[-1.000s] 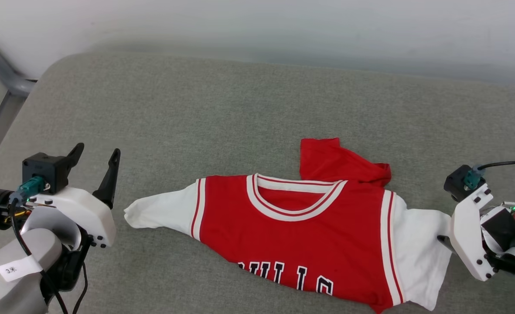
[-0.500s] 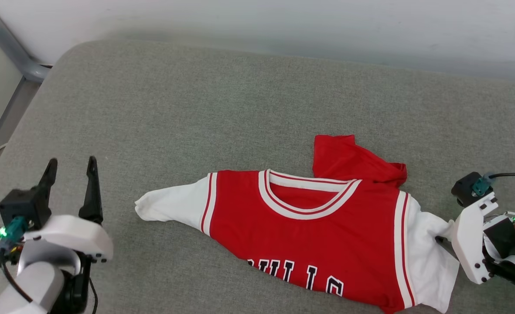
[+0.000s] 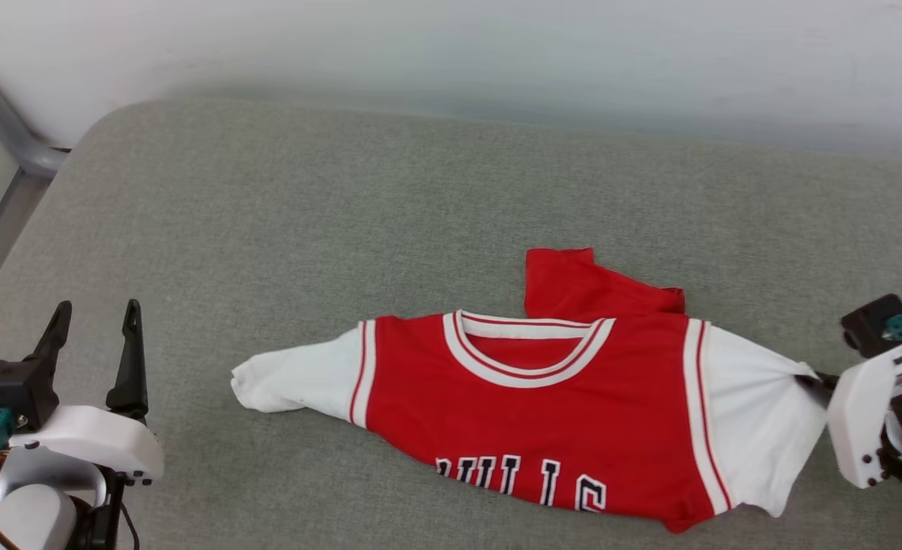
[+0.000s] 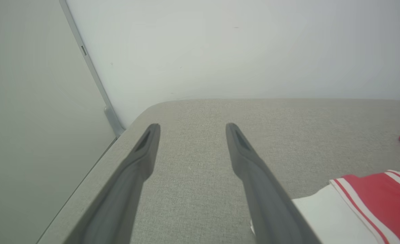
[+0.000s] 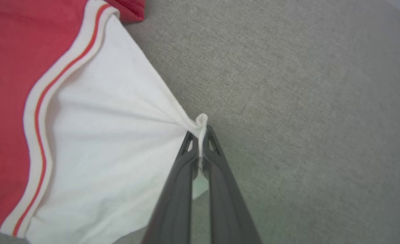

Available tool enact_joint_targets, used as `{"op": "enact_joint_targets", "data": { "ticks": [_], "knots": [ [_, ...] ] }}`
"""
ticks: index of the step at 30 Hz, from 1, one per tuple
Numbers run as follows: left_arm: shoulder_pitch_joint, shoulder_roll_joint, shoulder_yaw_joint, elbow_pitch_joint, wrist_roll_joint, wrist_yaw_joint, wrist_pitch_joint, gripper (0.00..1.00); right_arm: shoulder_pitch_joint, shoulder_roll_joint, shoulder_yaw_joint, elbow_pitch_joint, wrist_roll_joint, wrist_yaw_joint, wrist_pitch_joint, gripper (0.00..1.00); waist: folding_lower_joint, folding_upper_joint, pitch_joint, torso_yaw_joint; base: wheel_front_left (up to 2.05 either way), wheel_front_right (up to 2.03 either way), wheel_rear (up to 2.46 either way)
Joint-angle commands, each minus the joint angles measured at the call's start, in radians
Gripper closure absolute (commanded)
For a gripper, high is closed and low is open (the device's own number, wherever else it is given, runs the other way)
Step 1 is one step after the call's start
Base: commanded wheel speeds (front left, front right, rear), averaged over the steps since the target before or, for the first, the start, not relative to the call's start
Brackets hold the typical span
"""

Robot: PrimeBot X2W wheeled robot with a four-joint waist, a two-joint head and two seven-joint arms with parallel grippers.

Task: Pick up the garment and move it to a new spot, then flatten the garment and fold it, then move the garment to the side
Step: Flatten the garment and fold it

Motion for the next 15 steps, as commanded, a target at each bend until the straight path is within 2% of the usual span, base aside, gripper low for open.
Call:
{"op": "enact_joint_targets", "data": {
  "ticks": [1,6,10,11,15],
  "knots": [
    [-0.014,0.01,-0.001,0.008,0.008,-0.027,-0.002,0.0,0.025,-0.024,-0.028,0.005,0.004,-0.002,-0.028,1.0,-0.0001,0.0,-0.015,-0.02,0.0,0.0,0.0],
    [-0.071,0.043,-0.032,0.02,0.001,-0.099,0.043,0.0,0.057,-0.052,-0.098,0.006,0.008,-0.002,-0.065,1.0,-0.0001,0.0,-0.03,-0.045,0.0,0.0,0.0],
    [-0.135,0.061,-0.073,0.027,-0.012,-0.164,0.135,0.0,0.084,-0.056,-0.153,0.01,-0.005,-0.002,-0.081,1.0,-0.0001,0.0,-0.036,-0.059,0.0,0.0,0.0],
    [-0.135,0.061,-0.073,0.027,-0.012,-0.164,0.135,0.0,0.084,-0.056,-0.153,0.01,-0.005,-0.002,-0.081,1.0,-0.0001,0.0,-0.036,-0.059,0.0,0.0,0.0],
    [-0.205,0.074,-0.141,0.052,-0.04,-0.249,0.292,0.0,0.106,-0.037,-0.185,0.002,-0.033,-0.002,-0.076,1.0,-0.0001,0.0,-0.036,-0.071,0.0,0.0,0.0]
  ]
}}
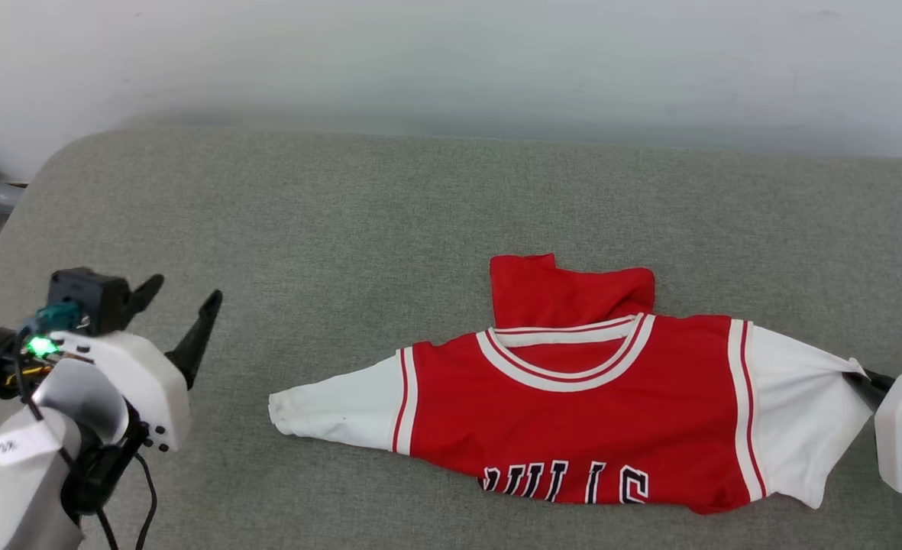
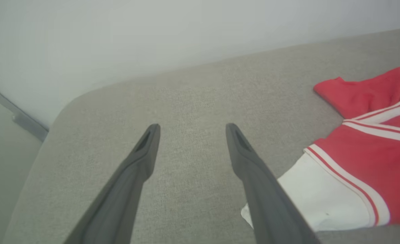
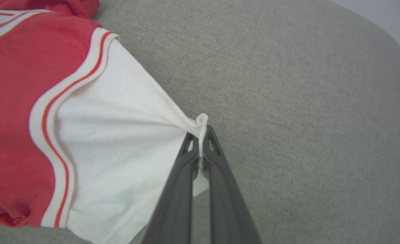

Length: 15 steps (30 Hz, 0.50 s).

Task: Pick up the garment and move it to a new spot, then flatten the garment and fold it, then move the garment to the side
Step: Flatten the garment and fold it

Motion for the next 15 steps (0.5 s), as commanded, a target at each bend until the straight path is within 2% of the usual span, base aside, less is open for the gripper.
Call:
{"op": "enact_joint_targets", "data": {
  "ticks": [1,6,11,15],
  "knots": [
    [-0.029,0.003,-0.021,0.009,-0.018,-0.025,0.058,0.0,0.013,0.013,-0.012,-0.004,-0.013,-0.002,0.002,1.0,-0.0001,0.0,0.001,-0.004,0.0,0.0,0.0],
    [-0.101,0.011,-0.093,0.025,-0.076,-0.093,0.277,0.0,0.032,0.037,-0.043,-0.02,-0.042,-0.002,0.019,1.0,-0.0001,0.0,0.005,-0.012,0.0,0.0,0.0],
    [-0.152,0.015,-0.171,0.037,-0.124,-0.121,0.462,0.0,0.04,0.053,-0.067,-0.043,-0.074,-0.002,0.037,1.0,-0.0001,0.0,0.012,-0.022,0.0,0.0,0.0],
    [-0.178,0.011,-0.224,0.061,-0.148,-0.131,0.547,0.0,0.036,0.064,-0.079,-0.065,-0.093,-0.002,0.053,1.0,-0.0001,0.0,0.024,-0.033,0.0,0.0,0.0]
  ]
}}
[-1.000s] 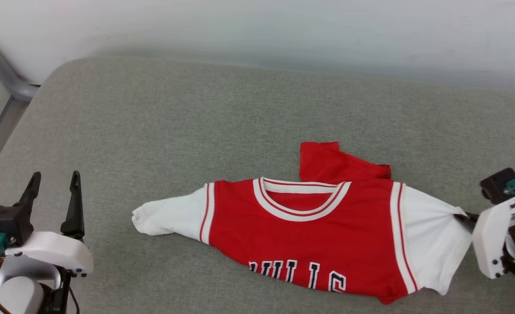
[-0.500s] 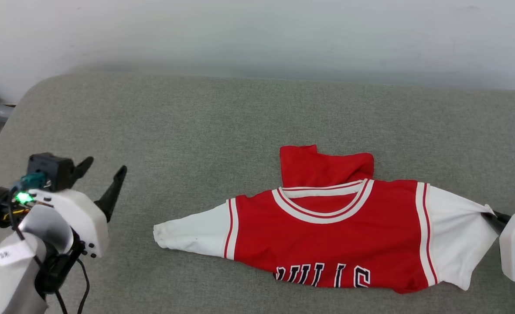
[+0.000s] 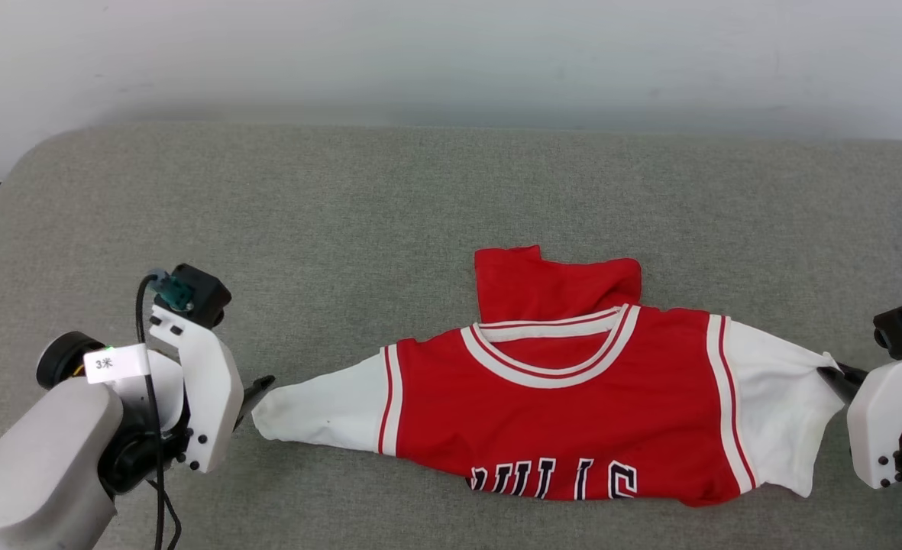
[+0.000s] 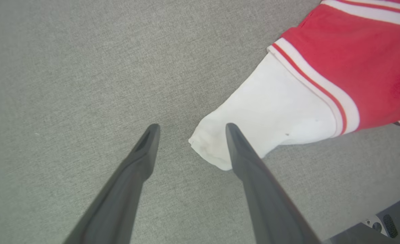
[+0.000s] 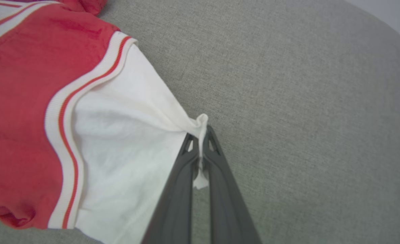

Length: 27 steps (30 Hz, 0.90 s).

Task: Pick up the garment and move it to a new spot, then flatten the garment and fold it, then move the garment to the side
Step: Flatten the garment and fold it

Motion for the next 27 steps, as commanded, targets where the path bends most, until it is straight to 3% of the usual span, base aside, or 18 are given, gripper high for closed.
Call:
{"op": "enact_joint_targets", "data": {
  "ticks": [1,12,21,22,23,27],
  "knots": [
    [-0.015,0.0,-0.022,0.011,-0.004,-0.004,0.022,0.0,0.004,0.009,-0.005,-0.011,-0.007,-0.002,0.006,1.0,-0.0001,0.0,0.008,-0.008,0.0,0.0,0.0],
    [-0.079,-0.026,-0.19,0.126,-0.01,-0.009,0.072,0.0,-0.02,0.028,-0.03,-0.07,-0.052,-0.002,0.038,1.0,-0.0001,0.0,0.069,-0.038,0.0,0.0,0.0],
    [-0.093,-0.03,-0.358,0.194,-0.088,-0.009,0.119,0.0,-0.017,0.037,-0.046,-0.097,-0.073,-0.002,0.052,1.0,-0.0001,0.0,0.095,-0.048,0.0,0.0,0.0],
    [-0.097,-0.029,-0.371,0.198,-0.1,-0.009,0.116,0.56,-0.017,0.039,-0.047,-0.101,-0.076,-0.002,0.053,1.0,-0.0001,0.0,0.096,-0.048,0.0,0.0,0.0],
    [-0.1,-0.027,-0.381,0.201,-0.11,-0.009,0.111,1.0,-0.017,0.042,-0.047,-0.104,-0.078,-0.002,0.054,1.0,-0.0001,0.0,0.096,-0.048,0.0,0.0,0.0],
    [-0.131,-0.018,-0.408,0.21,-0.131,-0.009,0.068,1.0,-0.017,0.048,-0.048,-0.115,-0.083,-0.002,0.053,1.0,-0.0001,0.0,0.091,-0.045,0.0,0.0,0.0]
  ]
}}
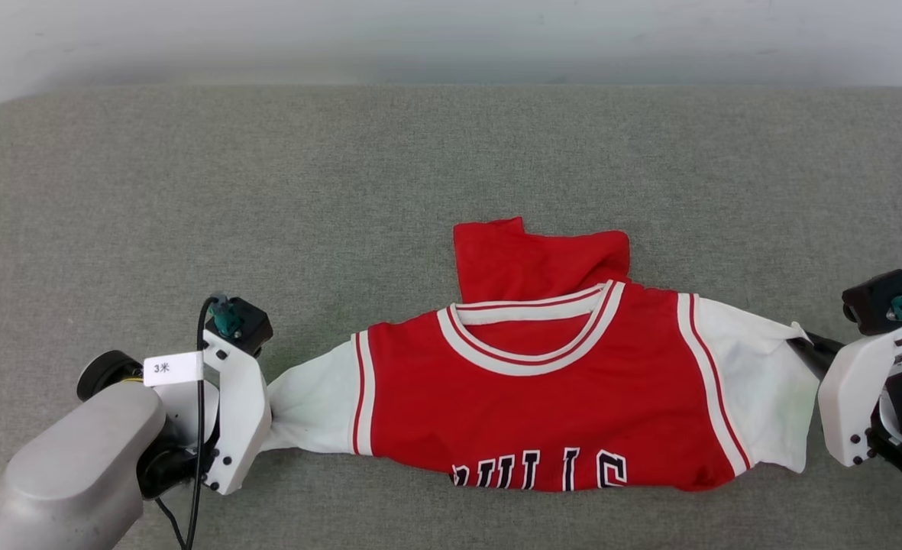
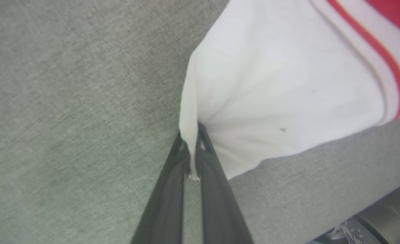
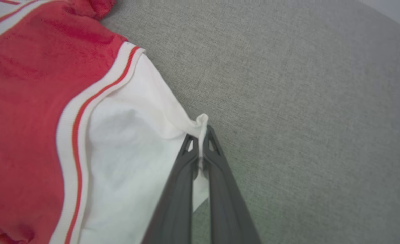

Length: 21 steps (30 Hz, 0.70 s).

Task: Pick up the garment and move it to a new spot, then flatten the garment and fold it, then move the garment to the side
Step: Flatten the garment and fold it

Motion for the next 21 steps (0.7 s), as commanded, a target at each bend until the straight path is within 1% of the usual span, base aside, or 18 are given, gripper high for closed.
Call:
{"op": "enact_joint_targets", "data": {
  "ticks": [1,7,11,14,17,21],
  "knots": [
    [0.022,-0.009,-0.033,0.026,-0.007,0.0,-0.017,1.0,-0.002,0.006,-0.004,-0.006,-0.004,-0.002,-0.002,1.0,0.0,0.0,-0.007,0.003,0.0,0.0,0.0],
    [-0.042,0.003,-0.018,0.012,-0.004,0.001,-0.166,1.0,0.014,0.004,-0.019,-0.021,-0.002,-0.002,-0.032,1.0,0.0,0.0,-0.057,0.015,0.0,0.0,0.0],
    [-0.059,0.026,-0.011,-0.022,0.013,0.0,-0.259,1.0,0.025,0.004,-0.037,-0.039,0.01,-0.002,-0.053,1.0,0.0,0.0,-0.104,0.022,0.0,0.0,0.0],
    [-0.071,0.046,0.016,-0.053,0.021,0.004,-0.321,1.0,0.028,-0.005,-0.05,-0.058,-0.002,-0.002,-0.073,1.0,0.0,0.0,-0.139,0.026,0.0,0.0,0.0],
    [-0.082,0.074,0.043,-0.098,0.036,0.029,-0.369,1.0,0.029,-0.003,-0.077,-0.082,-0.006,-0.002,-0.096,1.0,0.0,0.0,-0.17,0.031,0.0,0.0,0.0],
    [-0.106,0.106,0.084,-0.185,0.055,0.076,-0.419,1.0,0.015,-0.006,-0.126,-0.123,-0.024,-0.002,-0.124,1.0,0.0,0.0,-0.204,0.037,0.0,0.0,0.0]
  ]
}}
